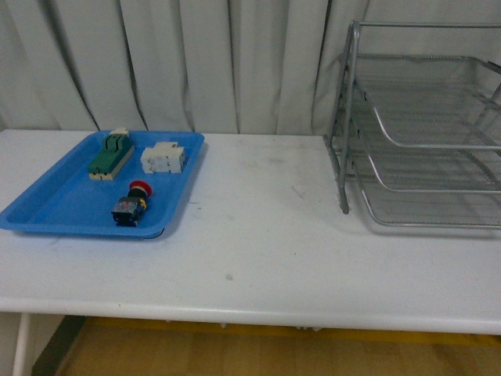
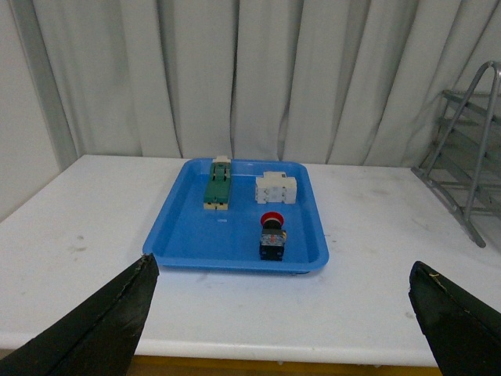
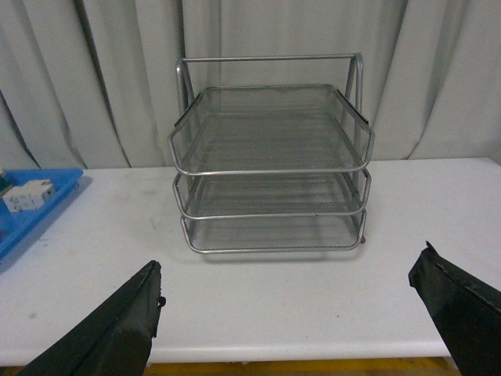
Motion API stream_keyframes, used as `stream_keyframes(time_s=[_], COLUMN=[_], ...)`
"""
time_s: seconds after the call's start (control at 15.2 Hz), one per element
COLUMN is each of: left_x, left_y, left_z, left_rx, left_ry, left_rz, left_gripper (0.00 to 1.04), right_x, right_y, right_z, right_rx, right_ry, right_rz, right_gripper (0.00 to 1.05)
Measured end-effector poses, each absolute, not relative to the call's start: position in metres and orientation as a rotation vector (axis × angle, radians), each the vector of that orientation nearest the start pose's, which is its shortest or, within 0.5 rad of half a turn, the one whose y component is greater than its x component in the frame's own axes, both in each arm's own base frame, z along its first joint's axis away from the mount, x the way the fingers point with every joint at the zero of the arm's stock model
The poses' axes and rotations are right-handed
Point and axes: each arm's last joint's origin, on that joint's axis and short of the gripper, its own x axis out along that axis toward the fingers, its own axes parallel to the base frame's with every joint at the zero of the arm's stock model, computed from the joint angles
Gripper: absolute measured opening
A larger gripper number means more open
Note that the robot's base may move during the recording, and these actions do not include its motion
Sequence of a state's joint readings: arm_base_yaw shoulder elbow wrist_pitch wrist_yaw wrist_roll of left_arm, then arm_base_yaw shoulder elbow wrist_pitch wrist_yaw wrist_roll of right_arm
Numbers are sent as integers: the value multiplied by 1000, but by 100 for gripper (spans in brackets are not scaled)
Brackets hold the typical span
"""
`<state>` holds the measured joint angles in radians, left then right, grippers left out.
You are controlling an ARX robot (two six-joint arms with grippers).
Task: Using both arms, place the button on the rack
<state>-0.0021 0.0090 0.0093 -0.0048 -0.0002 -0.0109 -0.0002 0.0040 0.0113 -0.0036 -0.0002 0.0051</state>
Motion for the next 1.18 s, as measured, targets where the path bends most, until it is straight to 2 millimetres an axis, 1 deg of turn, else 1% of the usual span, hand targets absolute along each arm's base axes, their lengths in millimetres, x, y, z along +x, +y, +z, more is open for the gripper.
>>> stream_keyframes(time_s=[1.18], left_x=[98], left_y=[0], left_z=[166], left_rx=[-10], left_ry=[4], left_rz=[-2], left_gripper=[98], right_x=[97], right_y=[0], right_z=[167], right_rx=[5], right_ry=[-4], right_rz=[0], right_gripper=[98])
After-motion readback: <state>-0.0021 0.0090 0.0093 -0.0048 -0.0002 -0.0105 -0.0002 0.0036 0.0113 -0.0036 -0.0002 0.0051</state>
